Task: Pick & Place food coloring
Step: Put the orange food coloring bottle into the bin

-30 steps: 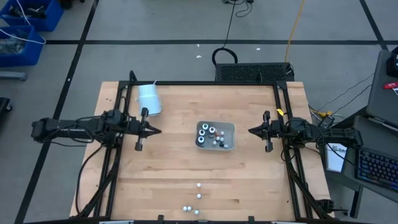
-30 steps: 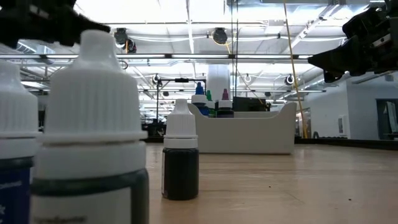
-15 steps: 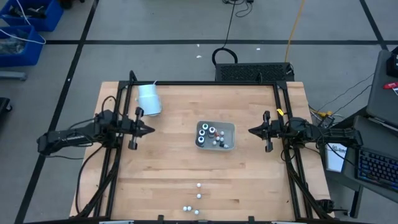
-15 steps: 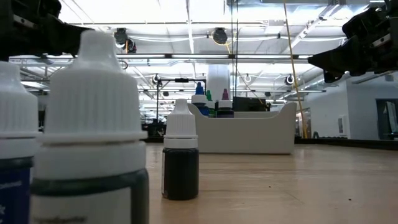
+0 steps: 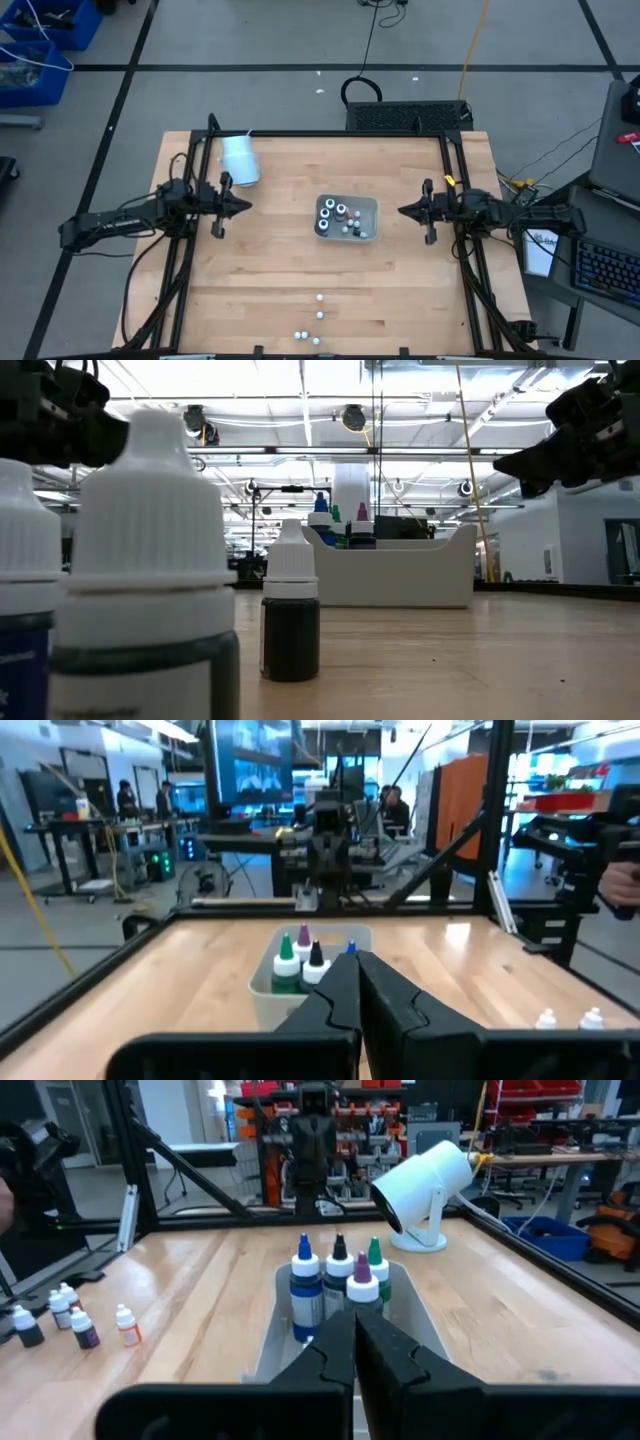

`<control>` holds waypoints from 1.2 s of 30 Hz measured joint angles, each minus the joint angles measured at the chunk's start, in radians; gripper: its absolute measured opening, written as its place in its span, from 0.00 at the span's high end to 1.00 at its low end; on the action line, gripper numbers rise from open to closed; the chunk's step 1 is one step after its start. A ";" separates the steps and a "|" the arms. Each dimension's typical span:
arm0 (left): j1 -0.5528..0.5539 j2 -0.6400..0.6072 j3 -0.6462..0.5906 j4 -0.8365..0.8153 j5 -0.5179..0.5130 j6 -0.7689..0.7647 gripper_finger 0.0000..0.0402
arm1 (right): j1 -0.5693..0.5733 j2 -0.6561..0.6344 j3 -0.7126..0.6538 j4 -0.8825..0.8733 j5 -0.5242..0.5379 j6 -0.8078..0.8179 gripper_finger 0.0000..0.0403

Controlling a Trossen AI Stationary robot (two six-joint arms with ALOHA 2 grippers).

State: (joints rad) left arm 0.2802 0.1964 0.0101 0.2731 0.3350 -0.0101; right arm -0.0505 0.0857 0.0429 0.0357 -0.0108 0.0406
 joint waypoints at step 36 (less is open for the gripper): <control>0.000 0.001 0.000 -0.025 -0.035 -0.047 0.93 | 0.210 1.083 0.712 0.025 0.170 -0.067 1.00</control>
State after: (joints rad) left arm 0.2802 0.1970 0.0101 0.2485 0.2999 -0.0570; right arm 0.1599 1.1687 0.7547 0.0611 0.1588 -0.0267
